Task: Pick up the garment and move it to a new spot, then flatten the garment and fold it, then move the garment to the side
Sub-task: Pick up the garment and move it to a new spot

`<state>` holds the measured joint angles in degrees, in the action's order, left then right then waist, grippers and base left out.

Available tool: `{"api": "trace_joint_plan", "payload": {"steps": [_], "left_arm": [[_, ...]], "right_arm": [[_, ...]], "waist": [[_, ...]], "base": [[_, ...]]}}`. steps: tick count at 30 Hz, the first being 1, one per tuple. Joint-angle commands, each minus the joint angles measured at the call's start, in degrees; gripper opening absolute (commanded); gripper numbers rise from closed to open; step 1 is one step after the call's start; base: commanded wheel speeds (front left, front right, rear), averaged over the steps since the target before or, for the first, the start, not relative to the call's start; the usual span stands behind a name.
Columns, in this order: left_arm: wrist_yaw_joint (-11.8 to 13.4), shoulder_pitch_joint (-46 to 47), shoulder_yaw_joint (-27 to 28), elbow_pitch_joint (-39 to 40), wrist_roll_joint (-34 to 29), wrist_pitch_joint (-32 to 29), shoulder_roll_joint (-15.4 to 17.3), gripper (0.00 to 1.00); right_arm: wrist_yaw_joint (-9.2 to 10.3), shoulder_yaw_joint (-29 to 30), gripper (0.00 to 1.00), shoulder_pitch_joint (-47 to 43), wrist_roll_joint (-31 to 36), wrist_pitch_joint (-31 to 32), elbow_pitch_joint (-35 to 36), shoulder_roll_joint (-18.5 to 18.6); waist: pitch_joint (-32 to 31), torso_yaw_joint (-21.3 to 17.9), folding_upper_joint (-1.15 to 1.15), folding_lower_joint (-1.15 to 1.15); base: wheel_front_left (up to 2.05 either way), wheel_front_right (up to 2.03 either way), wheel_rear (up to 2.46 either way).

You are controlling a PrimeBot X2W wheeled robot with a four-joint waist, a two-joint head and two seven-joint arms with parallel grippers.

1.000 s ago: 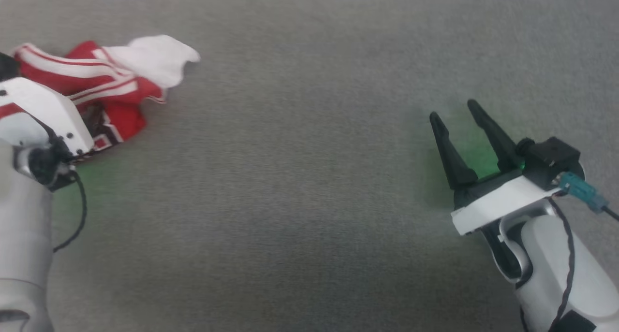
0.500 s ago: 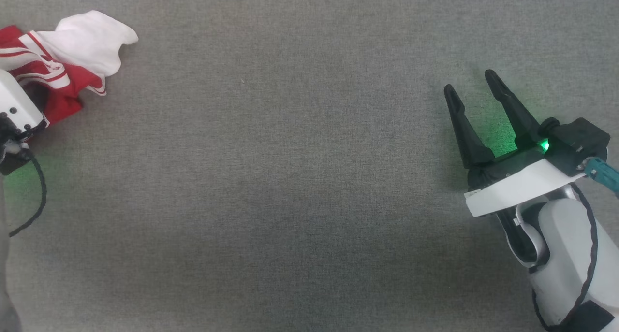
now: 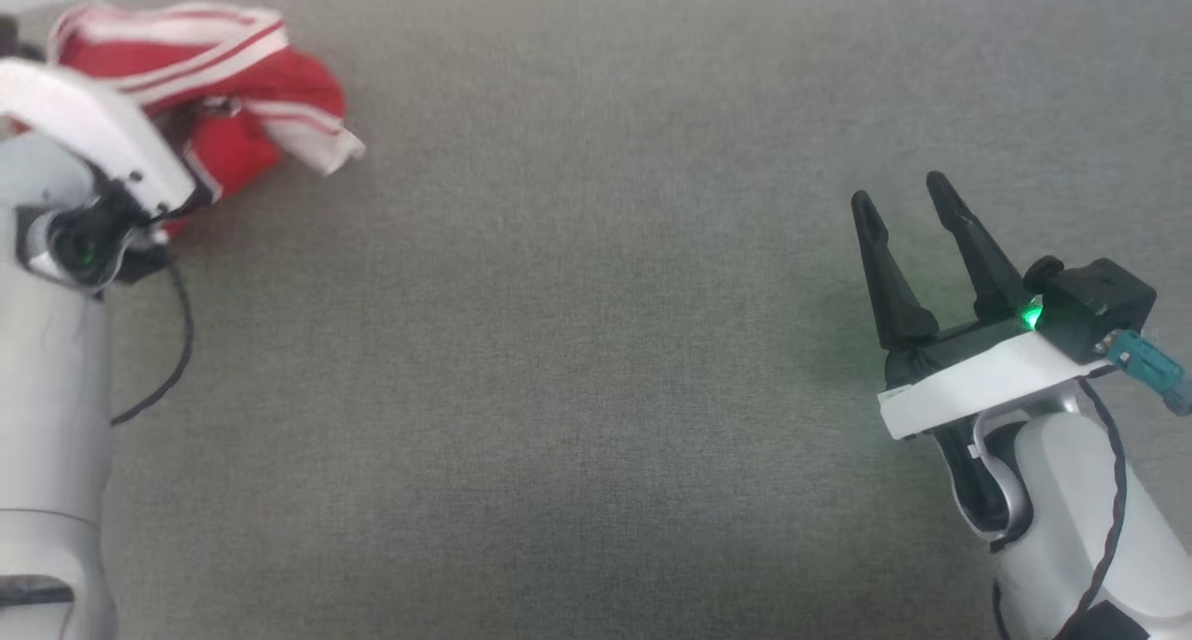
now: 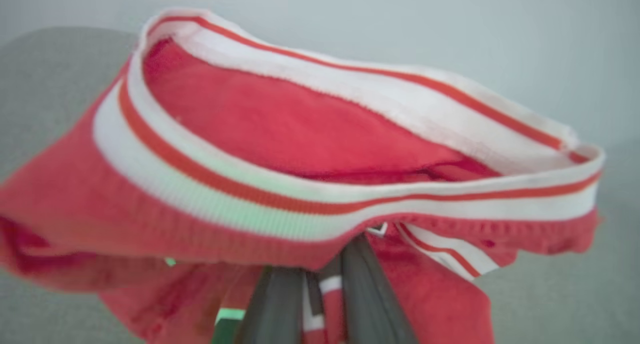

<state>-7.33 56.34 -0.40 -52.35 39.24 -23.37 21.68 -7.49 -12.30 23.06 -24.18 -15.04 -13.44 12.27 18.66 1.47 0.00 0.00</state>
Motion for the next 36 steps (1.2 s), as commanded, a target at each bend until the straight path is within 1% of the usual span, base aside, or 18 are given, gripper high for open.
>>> {"api": "trace_joint_plan", "payload": {"steps": [1, 2, 3, 7, 14, 16, 19, 23, 27, 29, 32, 36], "left_arm": [[-0.2, -0.8, -2.5, 4.3, 2.0, -1.3, -0.6, 0.00], [-0.2, -1.0, -3.8, 6.2, 2.4, -1.9, -0.7, 0.00], [-0.2, -1.0, -3.8, 6.2, 2.4, -1.9, -0.7, 0.00], [-0.2, -0.9, -8.6, 13.6, 5.1, -4.4, -2.3, 0.00], [-0.2, 0.6, -17.3, 22.2, 6.5, -8.4, -8.3, 0.00], [-0.2, 1.0, -20.1, 23.4, 6.9, -9.1, -10.4, 0.00], [-0.2, 1.2, -23.9, 23.0, 6.7, -9.7, -12.0, 0.00], [-0.2, 1.0, -29.0, 19.1, 4.2, -10.2, -10.6, 0.00], [-0.2, 1.6, -34.9, 13.9, 0.6, -10.8, -6.4, 0.00], [-0.1, 1.3, -37.5, 11.5, 0.2, -12.0, -5.1, 0.00], [0.0, 1.1, -42.5, 8.5, -1.4, -14.1, -2.1, 0.00], [0.2, 1.1, -48.0, 5.7, -1.7, -16.3, 0.4, 0.00]], "right_arm": [[0.00, 0.8, 1.00, -0.7, 0.1, -0.2, -0.2, -0.8], [0.00, 1.1, 1.00, -0.8, 0.1, -0.2, -0.3, -1.2], [0.00, 1.1, 1.00, -0.8, 0.1, -0.2, -0.3, -1.2], [0.00, 2.3, 1.00, -1.2, -0.4, -0.2, -0.3, -3.0], [0.00, 4.7, 1.00, -1.2, -1.6, -0.2, -0.1, -5.2], [0.00, 5.5, 1.00, -1.0, -2.1, -0.2, -0.1, -5.8], [-0.01, 6.6, 1.00, -0.5, -2.6, -0.2, -0.2, -6.4], [-0.01, 7.3, 1.00, 0.2, -3.2, -0.2, -0.3, -7.3], [-0.01, 7.5, 1.00, 0.5, -3.6, -0.2, -0.4, -8.1], [-0.01, 7.4, 1.00, 0.3, -3.9, -0.2, -0.4, -8.4], [-0.01, 7.3, 1.00, 0.2, -4.1, -0.2, -0.4, -8.8], [-0.01, 7.1, 1.00, 0.5, -4.5, -0.2, -0.3, -9.0]], "waist": [[-1.8, -1.2, 0.00, 0.00], [-2.1, -1.8, 0.00, 0.00], [-2.1, -1.8, 0.00, 0.00], [-2.1, -5.3, 0.00, 0.00], [0.3, -12.6, 0.00, 0.00], [1.4, -14.7, 0.00, 0.00], [2.8, -17.7, 0.00, 0.00], [4.4, -21.1, 0.00, 0.00], [5.4, -23.8, 0.00, 0.00], [5.7, -24.6, 0.00, 0.00], [6.3, -25.4, 0.00, 0.00], [7.2, -25.9, 0.00, 0.00]], "base": [[0.00, 0.00, 0.00], [0.00, 0.00, 0.00], [0.00, 0.00, 0.00], [0.00, 0.00, 0.00], [0.00, 0.00, 0.00], [0.00, 0.00, 0.00], [0.00, 0.00, 0.00], [0.00, 0.00, 0.00], [0.00, 0.00, 0.00], [0.00, 0.00, 0.00], [0.00, 0.00, 0.00], [0.00, 0.00, 0.00]]}}
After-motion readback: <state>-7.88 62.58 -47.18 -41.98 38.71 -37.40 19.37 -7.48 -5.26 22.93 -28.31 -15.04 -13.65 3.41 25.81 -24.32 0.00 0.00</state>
